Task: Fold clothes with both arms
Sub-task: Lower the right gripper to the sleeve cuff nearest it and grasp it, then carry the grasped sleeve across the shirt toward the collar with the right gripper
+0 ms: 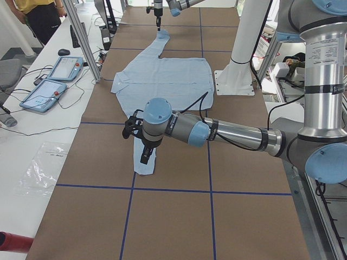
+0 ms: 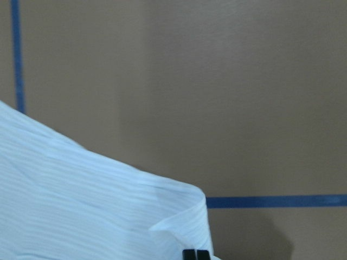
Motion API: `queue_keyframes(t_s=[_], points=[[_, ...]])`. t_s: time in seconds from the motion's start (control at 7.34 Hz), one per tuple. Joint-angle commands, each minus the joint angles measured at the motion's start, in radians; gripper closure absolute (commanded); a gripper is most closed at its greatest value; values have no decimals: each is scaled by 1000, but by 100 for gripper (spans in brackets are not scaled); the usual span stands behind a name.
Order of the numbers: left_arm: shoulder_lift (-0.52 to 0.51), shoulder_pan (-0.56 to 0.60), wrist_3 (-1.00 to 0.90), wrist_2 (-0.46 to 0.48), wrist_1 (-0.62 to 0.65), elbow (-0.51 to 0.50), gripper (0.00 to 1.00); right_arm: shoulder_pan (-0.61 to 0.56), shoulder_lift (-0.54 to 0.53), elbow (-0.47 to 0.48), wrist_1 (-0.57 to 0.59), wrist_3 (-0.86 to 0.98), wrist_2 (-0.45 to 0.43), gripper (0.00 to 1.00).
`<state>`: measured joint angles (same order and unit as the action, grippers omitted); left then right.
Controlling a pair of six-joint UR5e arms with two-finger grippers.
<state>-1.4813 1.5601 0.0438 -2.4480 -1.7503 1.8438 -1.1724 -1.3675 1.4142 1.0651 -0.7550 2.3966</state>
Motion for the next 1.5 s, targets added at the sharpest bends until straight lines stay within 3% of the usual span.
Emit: queue_keyframes(t_s=[0.0,0.27,0.41,0.55,0.82,0.95,1.23,1.36], points=[[1,2,-2,-2,-2,3,0,127,34,173,3,-328,-11,100],[1,2,-7,0,-9,2,0,282,221,178,3,-673,-113,100],[7,2,-7,1,-30,0,0,362,314,163,16,-790,-226,100],[10,2,-7,1,-32,2,0,402,438,135,100,-872,-307,100],[12,2,-4,3,-38,2,0,483,777,-173,112,-975,-431,100],[12,2,-2,4,-40,2,0,535,889,-289,70,-1018,-526,100],[10,2,-1,4,-40,2,0,580,932,-382,-31,-1092,-614,100],[7,0,2,4,-38,2,0,582,935,-388,-33,-1093,-622,72]])
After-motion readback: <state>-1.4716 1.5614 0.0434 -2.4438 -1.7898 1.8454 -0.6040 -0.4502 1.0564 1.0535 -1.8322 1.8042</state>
